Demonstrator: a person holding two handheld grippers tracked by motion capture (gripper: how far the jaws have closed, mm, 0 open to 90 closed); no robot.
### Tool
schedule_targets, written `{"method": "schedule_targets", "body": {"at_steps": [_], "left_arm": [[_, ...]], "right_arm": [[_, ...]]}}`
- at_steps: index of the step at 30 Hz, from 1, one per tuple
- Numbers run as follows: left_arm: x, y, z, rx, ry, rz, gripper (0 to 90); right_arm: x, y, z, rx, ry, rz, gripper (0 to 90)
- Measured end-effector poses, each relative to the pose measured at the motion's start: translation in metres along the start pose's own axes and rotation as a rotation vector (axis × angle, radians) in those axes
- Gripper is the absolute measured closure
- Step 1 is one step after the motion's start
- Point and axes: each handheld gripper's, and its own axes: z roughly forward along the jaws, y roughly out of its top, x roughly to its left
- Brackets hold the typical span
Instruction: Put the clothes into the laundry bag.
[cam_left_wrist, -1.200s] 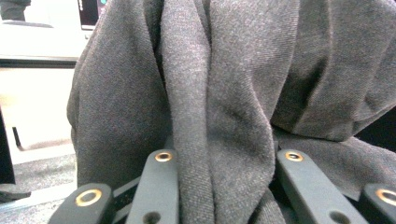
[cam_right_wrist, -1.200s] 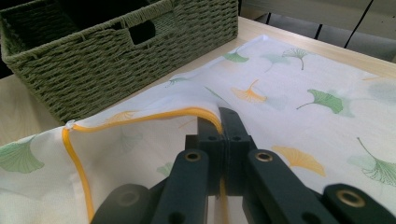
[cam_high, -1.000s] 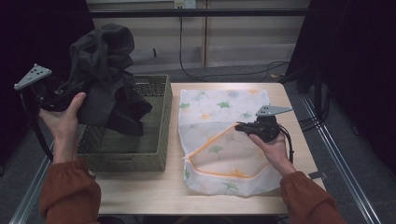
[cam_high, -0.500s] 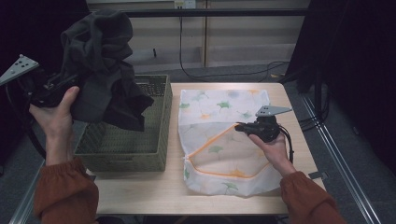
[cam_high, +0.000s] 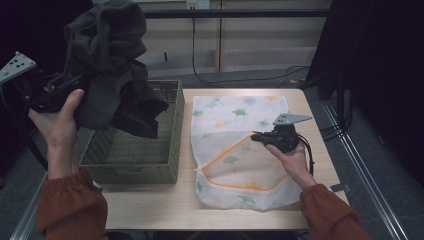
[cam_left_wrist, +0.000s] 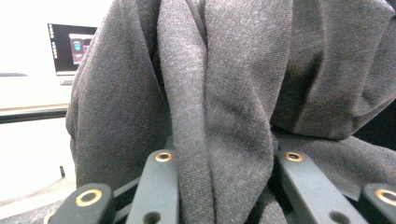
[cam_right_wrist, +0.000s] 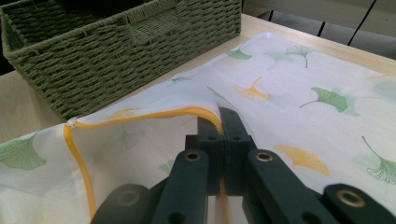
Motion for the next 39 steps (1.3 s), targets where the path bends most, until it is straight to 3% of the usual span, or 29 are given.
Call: {"method": "schedule_targets", "body": {"at_steps": [13,19,26,32,39], "left_arm": [[-0.024,0.023,0.010,-0.024,-0.056,0.047,71.7],[-0.040,0.029,0.020,-0.030,-0.116,0.056,71.7],[-0.065,0.025,0.037,-0.025,-0.179,0.065,71.6],[-0.076,0.024,0.043,-0.007,-0.215,0.076,71.7],[-0.089,0.012,0.046,-0.012,-0.256,0.038,71.7]], "right_arm": [[-0.001,-0.002,0.003,0.010,0.004,0.006,88.9],[0.001,-0.002,0.005,0.016,0.012,0.001,88.8],[0.001,-0.002,0.005,0.015,0.009,0.002,88.8],[0.000,-0.002,0.004,0.013,0.008,0.000,88.8],[-0.001,-0.002,0.005,0.016,0.011,0.001,88.9]]}}
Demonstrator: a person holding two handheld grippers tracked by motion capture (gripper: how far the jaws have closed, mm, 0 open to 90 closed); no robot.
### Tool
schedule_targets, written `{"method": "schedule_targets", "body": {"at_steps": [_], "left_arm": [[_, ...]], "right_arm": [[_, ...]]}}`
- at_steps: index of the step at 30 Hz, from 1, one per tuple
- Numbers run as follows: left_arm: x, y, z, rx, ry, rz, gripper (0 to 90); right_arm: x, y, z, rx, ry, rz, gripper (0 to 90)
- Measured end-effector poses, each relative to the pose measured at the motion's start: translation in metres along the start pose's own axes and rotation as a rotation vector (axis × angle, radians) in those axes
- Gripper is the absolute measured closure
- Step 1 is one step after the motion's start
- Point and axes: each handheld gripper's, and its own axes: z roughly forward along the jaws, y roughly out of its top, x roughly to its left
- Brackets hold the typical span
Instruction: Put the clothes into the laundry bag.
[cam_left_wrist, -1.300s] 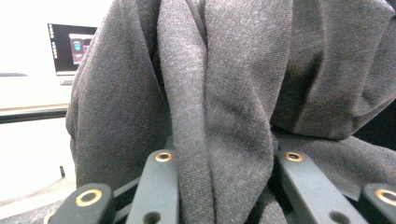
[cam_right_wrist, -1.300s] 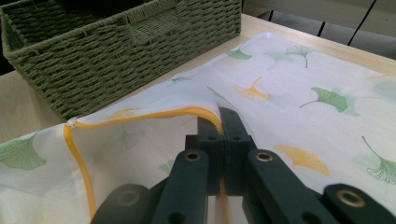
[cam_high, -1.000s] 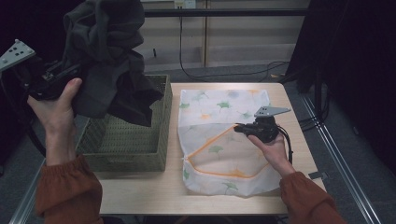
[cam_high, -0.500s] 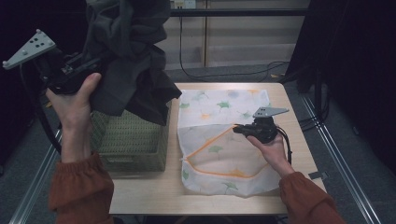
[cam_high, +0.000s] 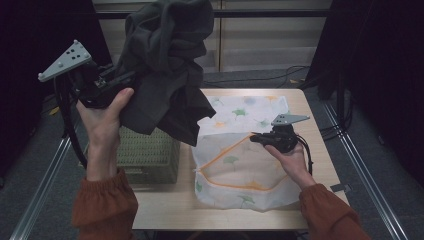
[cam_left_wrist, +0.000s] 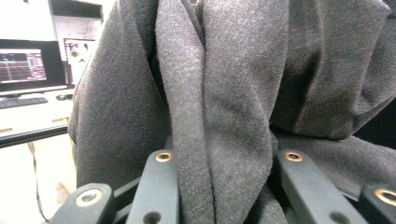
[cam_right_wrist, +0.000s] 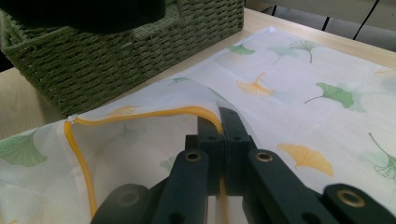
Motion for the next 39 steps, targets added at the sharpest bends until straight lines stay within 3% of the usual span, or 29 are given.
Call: {"method": "schedule_targets", "body": {"at_steps": [7,12,13,16,24,32,34,39], "left_arm": [[-0.012,-0.005,0.005,0.008,-0.033,-0.005,71.7],[-0.022,-0.006,0.006,0.033,-0.052,0.020,71.7],[-0.026,-0.007,0.008,0.026,-0.058,0.000,71.7],[-0.029,-0.007,0.009,0.035,-0.062,-0.003,71.7],[-0.046,-0.003,0.011,0.025,-0.113,0.011,71.7],[-0.061,0.002,0.011,0.002,-0.190,0.001,71.6],[-0.063,0.000,0.014,0.013,-0.237,0.006,71.5],[-0.066,-0.007,0.022,0.013,-0.267,-0.005,71.3]], "right_arm": [[0.001,0.000,0.002,0.009,-0.008,-0.001,88.8],[0.002,0.002,0.001,0.008,-0.007,-0.006,88.8],[0.001,0.002,0.001,0.005,-0.003,-0.006,88.9],[0.001,0.002,0.002,0.009,-0.005,-0.007,88.9],[0.003,0.006,0.002,0.003,0.002,-0.006,88.8],[0.001,0.006,0.006,0.004,0.005,-0.001,88.8],[0.001,0.006,0.008,0.003,0.002,0.004,88.8],[0.001,0.007,0.009,0.000,0.006,0.015,88.8]]}}
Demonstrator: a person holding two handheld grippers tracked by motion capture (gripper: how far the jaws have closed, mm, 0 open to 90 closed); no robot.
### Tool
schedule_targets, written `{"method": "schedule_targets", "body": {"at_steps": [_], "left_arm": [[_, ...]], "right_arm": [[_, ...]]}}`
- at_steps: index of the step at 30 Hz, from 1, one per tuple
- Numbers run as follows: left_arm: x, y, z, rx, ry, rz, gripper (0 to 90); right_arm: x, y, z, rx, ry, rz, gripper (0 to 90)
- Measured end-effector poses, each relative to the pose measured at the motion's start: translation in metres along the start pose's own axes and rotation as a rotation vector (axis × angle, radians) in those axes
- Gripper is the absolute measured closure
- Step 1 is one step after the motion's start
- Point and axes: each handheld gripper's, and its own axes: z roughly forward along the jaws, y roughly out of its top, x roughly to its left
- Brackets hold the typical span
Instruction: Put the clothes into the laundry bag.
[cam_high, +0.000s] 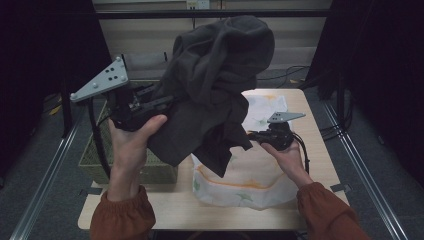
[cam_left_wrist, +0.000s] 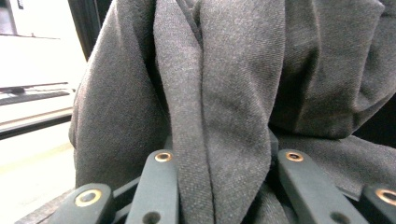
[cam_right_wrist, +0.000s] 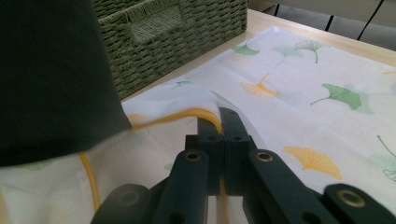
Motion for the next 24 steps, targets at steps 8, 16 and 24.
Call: {"method": "schedule_targets", "body": {"at_steps": [8,16,24], "left_arm": [[-0.002,-0.031,0.025,0.064,-0.040,-0.030,71.1],[-0.005,-0.070,0.048,0.104,-0.028,-0.006,71.0],[-0.007,-0.106,0.051,0.154,0.027,-0.028,70.7]], "right_arm": [[0.002,0.001,-0.001,-0.004,0.003,-0.006,88.8],[0.003,0.001,-0.004,-0.009,0.018,-0.007,88.8],[-0.001,-0.001,-0.006,-0.021,0.022,0.014,88.8]]}}
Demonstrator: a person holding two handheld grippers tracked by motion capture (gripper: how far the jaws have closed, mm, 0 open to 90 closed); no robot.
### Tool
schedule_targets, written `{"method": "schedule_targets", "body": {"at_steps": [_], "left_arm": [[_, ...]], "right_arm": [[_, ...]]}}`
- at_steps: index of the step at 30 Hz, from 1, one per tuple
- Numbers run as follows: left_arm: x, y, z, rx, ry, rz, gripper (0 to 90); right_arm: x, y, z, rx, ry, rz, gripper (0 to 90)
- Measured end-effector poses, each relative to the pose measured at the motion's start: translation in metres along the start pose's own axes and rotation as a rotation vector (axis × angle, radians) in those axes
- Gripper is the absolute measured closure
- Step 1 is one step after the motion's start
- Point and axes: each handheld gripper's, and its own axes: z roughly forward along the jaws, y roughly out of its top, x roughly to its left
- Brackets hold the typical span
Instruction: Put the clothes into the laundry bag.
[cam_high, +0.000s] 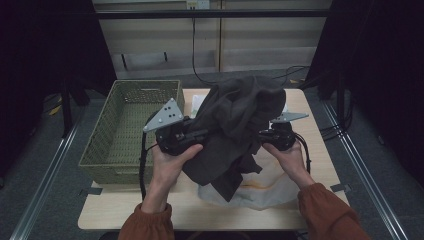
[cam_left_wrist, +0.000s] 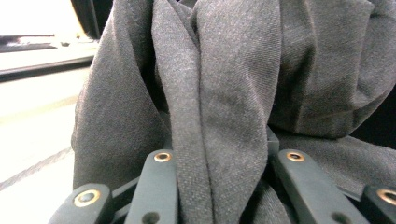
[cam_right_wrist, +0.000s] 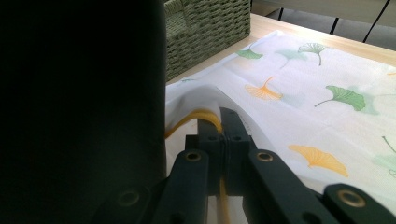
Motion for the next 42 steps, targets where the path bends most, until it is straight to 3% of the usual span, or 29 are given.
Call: {"method": "schedule_targets", "body": {"at_steps": [3,8,13,14,17,19,21,24,26,27,28,29,30,31,33,35,36,38,39,40,42], "left_arm": [[0.000,-0.018,-0.001,0.018,-0.005,-0.013,70.4],[-0.005,-0.051,0.004,0.083,0.030,-0.007,70.0],[-0.002,-0.073,0.004,0.087,0.008,-0.039,70.0],[-0.007,-0.083,0.005,0.129,0.032,-0.011,70.0],[-0.010,-0.094,0.006,0.165,0.033,0.002,70.0],[-0.008,-0.110,0.009,0.179,-0.024,-0.018,70.1],[-0.009,-0.113,0.010,0.199,-0.036,-0.010,70.1],[-0.016,-0.123,0.019,0.275,-0.107,0.073,70.0],[-0.017,-0.125,0.023,0.295,-0.110,0.078,70.1],[-0.019,-0.131,0.032,0.348,-0.134,0.086,70.1],[-0.019,-0.131,0.032,0.348,-0.134,0.086,70.1],[-0.019,-0.136,0.037,0.374,-0.155,0.067,70.1],[-0.023,-0.147,0.046,0.423,-0.165,0.075,70.3],[-0.023,-0.147,0.046,0.423,-0.165,0.075,70.3],[-0.029,-0.157,0.055,0.480,-0.201,0.084,70.3],[-0.038,-0.164,0.066,0.551,-0.189,0.135,70.3],[-0.036,-0.166,0.068,0.534,-0.199,0.109,70.3],[-0.037,-0.164,0.068,0.542,-0.196,0.121,69.4],[-0.037,-0.164,0.067,0.522,-0.203,0.095,67.2],[-0.037,-0.164,0.067,0.522,-0.203,0.095,63.2],[-0.033,-0.164,0.064,0.475,-0.236,0.049,58.5]], "right_arm": [[0.000,0.000,0.000,0.002,0.000,-0.002,88.8],[0.000,-0.002,0.002,0.010,0.008,0.012,88.8],[-0.001,-0.004,0.003,0.024,0.012,0.013,88.8],[-0.001,-0.004,0.004,0.028,0.012,0.015,88.8],[-0.002,-0.005,0.005,0.035,0.014,0.014,88.8],[-0.003,-0.007,0.006,0.047,0.013,0.013,88.8],[-0.003,-0.007,0.007,0.051,0.012,0.016,88.8],[-0.002,-0.008,0.009,0.066,0.011,0.003,88.8],[-0.001,-0.008,0.009,0.067,0.010,0.003,88.9],[0.000,-0.009,0.011,0.077,0.013,-0.006,88.9],[0.001,-0.009,0.012,0.082,0.013,-0.010,88.9],[0.001,-0.009,0.012,0.082,0.013,-0.010,88.9],[0.002,-0.009,0.013,0.088,0.010,-0.013,88.9],[0.002,-0.009,0.013,0.088,0.010,-0.013,88.9],[0.004,-0.009,0.014,0.087,0.012,-0.018,89.0],[0.004,-0.007,0.012,0.079,0.007,-0.018,88.9],[0.004,-0.006,0.011,0.071,0.007,-0.015,88.9],[0.005,-0.004,0.009,0.063,0.009,-0.016,88.9],[0.005,-0.004,0.008,0.061,0.010,-0.019,88.9],[0.005,-0.004,0.008,0.061,0.010,-0.019,88.9],[0.004,-0.005,0.009,0.064,0.002,-0.010,88.9]]}}
